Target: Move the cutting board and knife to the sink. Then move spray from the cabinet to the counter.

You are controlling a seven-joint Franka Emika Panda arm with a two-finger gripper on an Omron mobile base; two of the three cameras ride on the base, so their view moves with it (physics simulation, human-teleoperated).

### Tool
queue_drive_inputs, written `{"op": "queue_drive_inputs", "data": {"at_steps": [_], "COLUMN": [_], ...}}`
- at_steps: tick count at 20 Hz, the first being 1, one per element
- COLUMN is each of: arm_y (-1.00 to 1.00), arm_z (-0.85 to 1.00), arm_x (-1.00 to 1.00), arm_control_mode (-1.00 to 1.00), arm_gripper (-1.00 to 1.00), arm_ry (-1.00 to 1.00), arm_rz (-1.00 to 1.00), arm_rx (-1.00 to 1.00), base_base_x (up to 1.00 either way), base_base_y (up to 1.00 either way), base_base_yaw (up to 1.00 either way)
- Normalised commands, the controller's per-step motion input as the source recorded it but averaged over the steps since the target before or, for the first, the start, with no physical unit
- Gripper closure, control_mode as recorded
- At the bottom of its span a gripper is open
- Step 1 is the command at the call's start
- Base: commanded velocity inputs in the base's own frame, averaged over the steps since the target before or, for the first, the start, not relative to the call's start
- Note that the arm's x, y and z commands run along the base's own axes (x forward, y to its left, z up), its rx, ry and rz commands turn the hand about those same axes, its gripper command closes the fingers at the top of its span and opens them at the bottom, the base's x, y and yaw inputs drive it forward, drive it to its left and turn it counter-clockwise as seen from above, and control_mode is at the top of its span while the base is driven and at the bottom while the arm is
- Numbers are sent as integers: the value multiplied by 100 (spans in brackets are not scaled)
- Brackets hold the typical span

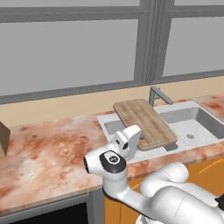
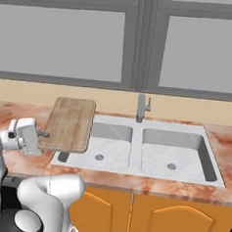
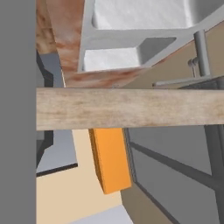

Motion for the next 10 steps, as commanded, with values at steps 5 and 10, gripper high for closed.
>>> {"op": "queue_drive_inputs", "data": {"at_steps": [5,10], "arm_y": [11,5], "arm_z": [-7,-5], "arm_x": [64,46], "arm_control_mode": [-100,-100], "arm_gripper": [100,100], "arm_ry": [13,1], "arm_rz": [1,0], "arm_rx": [0,1], "base_base_x": [0,0], "base_base_y": [0,0], "base_base_yaw": [0,0]}}
